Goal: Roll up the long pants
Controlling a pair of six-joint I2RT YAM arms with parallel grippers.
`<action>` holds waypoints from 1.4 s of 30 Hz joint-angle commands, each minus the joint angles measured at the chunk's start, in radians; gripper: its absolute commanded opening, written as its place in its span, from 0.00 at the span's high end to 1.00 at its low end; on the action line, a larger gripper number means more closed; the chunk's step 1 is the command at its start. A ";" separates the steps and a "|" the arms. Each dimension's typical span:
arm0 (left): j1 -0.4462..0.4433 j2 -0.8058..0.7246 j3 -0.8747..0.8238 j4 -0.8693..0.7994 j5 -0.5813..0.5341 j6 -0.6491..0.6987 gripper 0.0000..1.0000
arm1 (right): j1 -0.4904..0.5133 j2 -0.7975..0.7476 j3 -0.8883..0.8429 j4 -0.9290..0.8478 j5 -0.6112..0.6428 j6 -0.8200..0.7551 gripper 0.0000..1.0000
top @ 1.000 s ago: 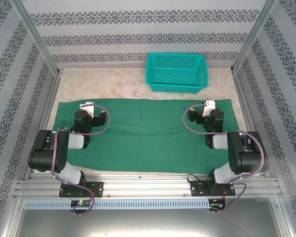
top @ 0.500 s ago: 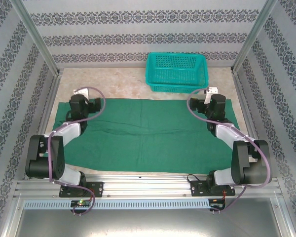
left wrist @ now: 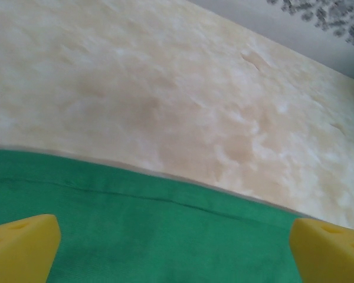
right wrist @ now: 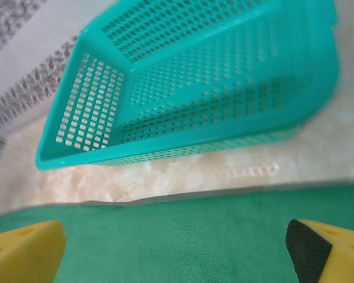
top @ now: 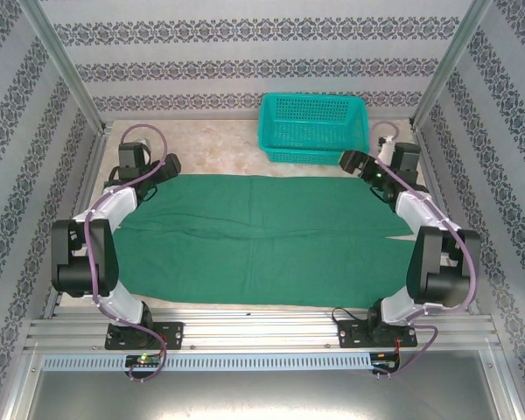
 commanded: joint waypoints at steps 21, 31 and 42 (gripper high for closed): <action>0.312 0.146 0.297 -0.490 -0.006 -0.077 0.00 | -0.350 0.113 0.200 -0.371 0.130 0.189 0.04; 0.323 0.349 0.464 -0.665 -0.219 -0.018 0.02 | -0.347 0.124 0.146 -0.330 0.106 0.188 0.03; 0.306 0.489 0.611 -0.662 -0.270 -0.039 0.03 | -0.321 0.123 0.146 -0.326 0.116 0.186 0.03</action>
